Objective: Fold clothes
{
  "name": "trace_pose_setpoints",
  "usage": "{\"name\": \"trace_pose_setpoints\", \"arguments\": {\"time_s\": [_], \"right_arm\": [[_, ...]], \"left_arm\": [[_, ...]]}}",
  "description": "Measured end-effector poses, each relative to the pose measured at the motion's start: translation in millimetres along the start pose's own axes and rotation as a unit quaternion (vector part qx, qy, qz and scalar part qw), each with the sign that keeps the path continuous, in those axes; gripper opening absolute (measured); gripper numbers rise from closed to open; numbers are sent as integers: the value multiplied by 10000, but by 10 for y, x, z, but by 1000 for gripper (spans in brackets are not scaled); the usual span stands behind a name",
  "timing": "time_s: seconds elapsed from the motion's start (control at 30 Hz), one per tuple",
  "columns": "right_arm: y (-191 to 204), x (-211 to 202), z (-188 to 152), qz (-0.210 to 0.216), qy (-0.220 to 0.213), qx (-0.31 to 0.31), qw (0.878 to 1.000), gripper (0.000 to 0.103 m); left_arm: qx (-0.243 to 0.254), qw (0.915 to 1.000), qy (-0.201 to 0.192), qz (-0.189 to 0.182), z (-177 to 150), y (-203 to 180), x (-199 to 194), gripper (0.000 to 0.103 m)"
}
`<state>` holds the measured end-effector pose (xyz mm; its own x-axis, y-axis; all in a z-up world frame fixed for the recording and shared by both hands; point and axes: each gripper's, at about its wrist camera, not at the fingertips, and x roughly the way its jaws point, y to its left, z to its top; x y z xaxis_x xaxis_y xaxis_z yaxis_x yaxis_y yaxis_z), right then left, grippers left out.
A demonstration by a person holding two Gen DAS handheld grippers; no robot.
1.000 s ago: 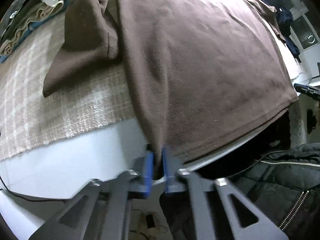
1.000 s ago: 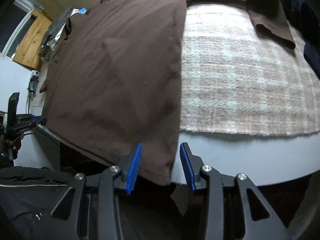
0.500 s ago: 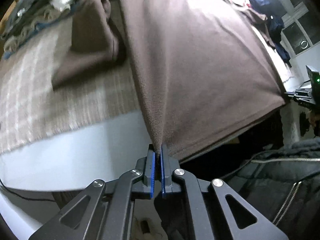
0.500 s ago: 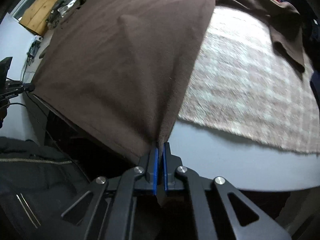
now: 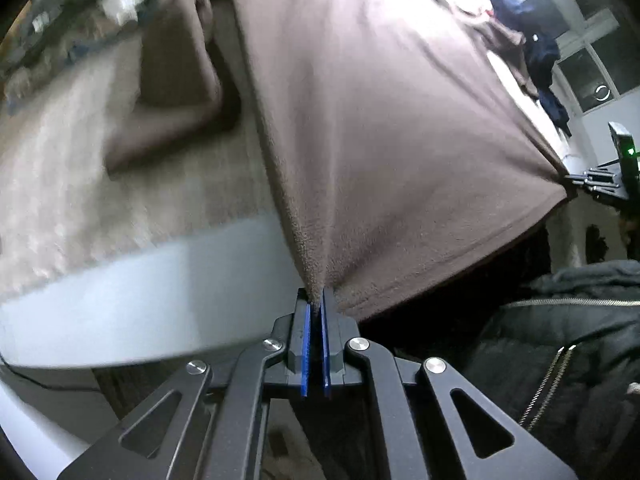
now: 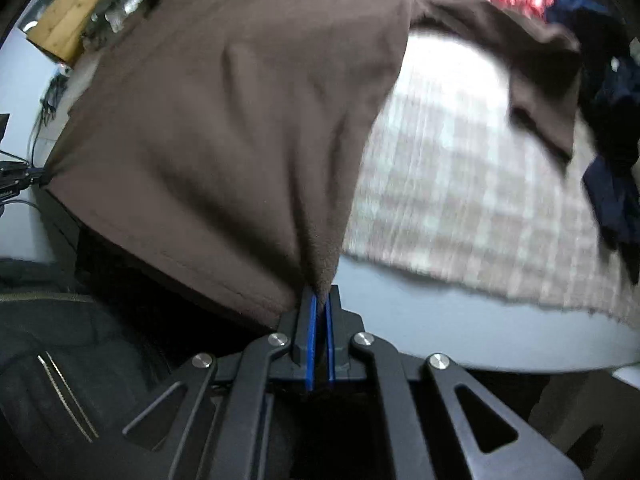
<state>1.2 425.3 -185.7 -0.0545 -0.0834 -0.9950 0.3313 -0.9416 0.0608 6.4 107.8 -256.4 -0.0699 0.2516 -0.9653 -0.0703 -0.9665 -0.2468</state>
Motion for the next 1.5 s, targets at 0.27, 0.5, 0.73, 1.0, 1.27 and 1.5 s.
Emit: {"name": "trace_pose_setpoints", "arguments": {"time_s": [0.27,0.5,0.73,1.0,1.27,1.5], "right_arm": [[-12,-70,132,-67,399,-87,9991,33],[-28,-683,860,106,-691,209,9973,40],[605,-650,2025,485,-1498,-669,9853,40],[796,170,3264,651,-1410,-944,9833,38],[878,282,4075,704,-1479,-1060,9808,10],[852,752,4933,814,-1324,-755,9850,10]], "left_arm": [[-177,9982,310,483,111,479,-105,17],[326,9924,-436,1108,698,764,-242,46],[546,9898,-351,1272,921,966,80,4],[-652,9528,-2048,2145,1109,1638,-1436,3],[-942,9257,-2906,2229,1480,1881,-2165,3],[-1447,9274,-2710,2134,1258,1929,-2240,3]]}}
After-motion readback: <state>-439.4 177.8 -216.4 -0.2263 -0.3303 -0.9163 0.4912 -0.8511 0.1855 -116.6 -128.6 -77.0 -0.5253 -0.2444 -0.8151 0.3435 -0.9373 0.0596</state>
